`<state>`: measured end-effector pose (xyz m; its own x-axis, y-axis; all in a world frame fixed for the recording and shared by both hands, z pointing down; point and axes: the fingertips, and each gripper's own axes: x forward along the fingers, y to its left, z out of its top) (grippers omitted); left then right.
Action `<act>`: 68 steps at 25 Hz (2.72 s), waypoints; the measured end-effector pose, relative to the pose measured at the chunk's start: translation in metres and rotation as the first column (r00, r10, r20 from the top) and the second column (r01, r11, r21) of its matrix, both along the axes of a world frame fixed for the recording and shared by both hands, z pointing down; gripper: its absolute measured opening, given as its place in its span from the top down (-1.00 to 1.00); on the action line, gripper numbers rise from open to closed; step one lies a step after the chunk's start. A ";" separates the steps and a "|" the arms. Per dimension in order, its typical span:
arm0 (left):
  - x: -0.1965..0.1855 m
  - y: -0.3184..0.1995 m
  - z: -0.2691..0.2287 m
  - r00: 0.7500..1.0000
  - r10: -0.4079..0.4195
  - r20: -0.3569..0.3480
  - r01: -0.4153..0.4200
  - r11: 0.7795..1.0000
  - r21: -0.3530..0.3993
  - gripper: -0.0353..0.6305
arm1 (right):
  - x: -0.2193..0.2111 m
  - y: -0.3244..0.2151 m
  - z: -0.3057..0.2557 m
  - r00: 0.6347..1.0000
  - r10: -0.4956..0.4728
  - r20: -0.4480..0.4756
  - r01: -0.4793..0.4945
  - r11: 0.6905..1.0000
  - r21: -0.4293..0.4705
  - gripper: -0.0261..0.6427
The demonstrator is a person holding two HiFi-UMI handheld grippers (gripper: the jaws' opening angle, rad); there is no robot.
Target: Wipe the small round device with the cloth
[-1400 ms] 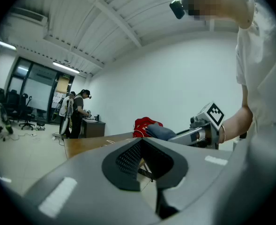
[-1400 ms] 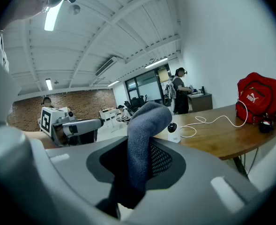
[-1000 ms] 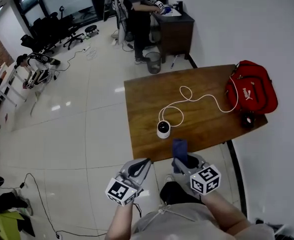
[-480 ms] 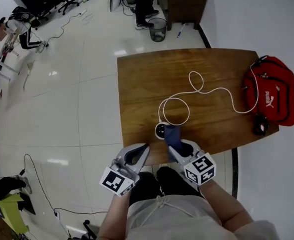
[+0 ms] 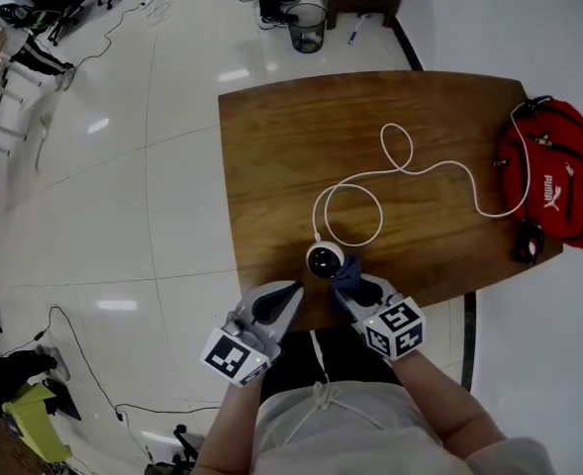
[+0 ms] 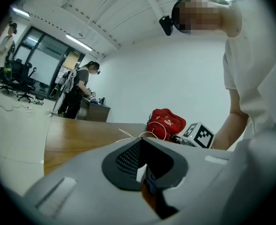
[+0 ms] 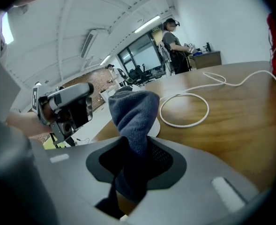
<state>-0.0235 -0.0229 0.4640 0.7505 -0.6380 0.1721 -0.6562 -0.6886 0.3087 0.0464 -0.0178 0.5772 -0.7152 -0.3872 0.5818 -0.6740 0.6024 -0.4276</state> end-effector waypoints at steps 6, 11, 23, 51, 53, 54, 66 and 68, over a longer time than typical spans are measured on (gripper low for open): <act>-0.016 -0.017 0.009 1.000 0.007 0.024 -0.007 1.000 -0.007 0.88 | 0.003 0.011 0.020 0.997 -0.026 -0.070 0.014 0.987 -0.159 0.58; -0.021 -0.026 0.007 0.999 -0.012 0.050 0.012 1.000 0.007 0.88 | 0.027 -0.011 -0.021 0.997 0.020 -0.075 -0.025 0.998 -0.059 0.58; -0.010 -0.012 0.013 0.998 0.006 0.057 -0.003 0.999 -0.047 0.88 | 0.005 -0.074 -0.075 0.984 0.027 0.179 -0.033 0.999 0.029 0.58; -0.006 -0.025 0.035 0.994 0.039 0.099 -0.029 0.994 -0.106 0.88 | -0.035 -0.113 -0.105 0.950 -0.297 0.098 0.286 0.952 0.113 0.59; -0.006 -0.024 0.038 0.994 0.043 0.098 -0.032 0.993 -0.116 0.88 | -0.041 -0.116 -0.089 0.949 -0.303 0.084 0.296 0.951 0.085 0.59; -0.006 -0.023 0.039 0.994 0.045 0.098 -0.033 0.992 -0.121 0.88 | -0.041 -0.117 -0.081 0.951 -0.298 0.081 0.293 0.954 0.069 0.59; -0.011 -0.019 0.067 0.994 0.061 0.094 -0.043 0.982 -0.184 0.88 | -0.023 -0.124 -0.003 0.979 -0.193 0.066 0.199 0.977 -0.080 0.59; -0.013 -0.021 0.071 0.993 0.065 0.096 -0.045 0.980 -0.192 0.88 | -0.021 -0.123 0.005 0.979 -0.197 0.044 0.201 0.976 -0.090 0.59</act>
<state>-0.0364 -0.0441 0.5354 0.7559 -0.5449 0.3628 -0.6536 -0.6601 0.3703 0.0257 -0.1409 0.5822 -0.7929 -0.1801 0.5821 -0.5283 0.6792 -0.5095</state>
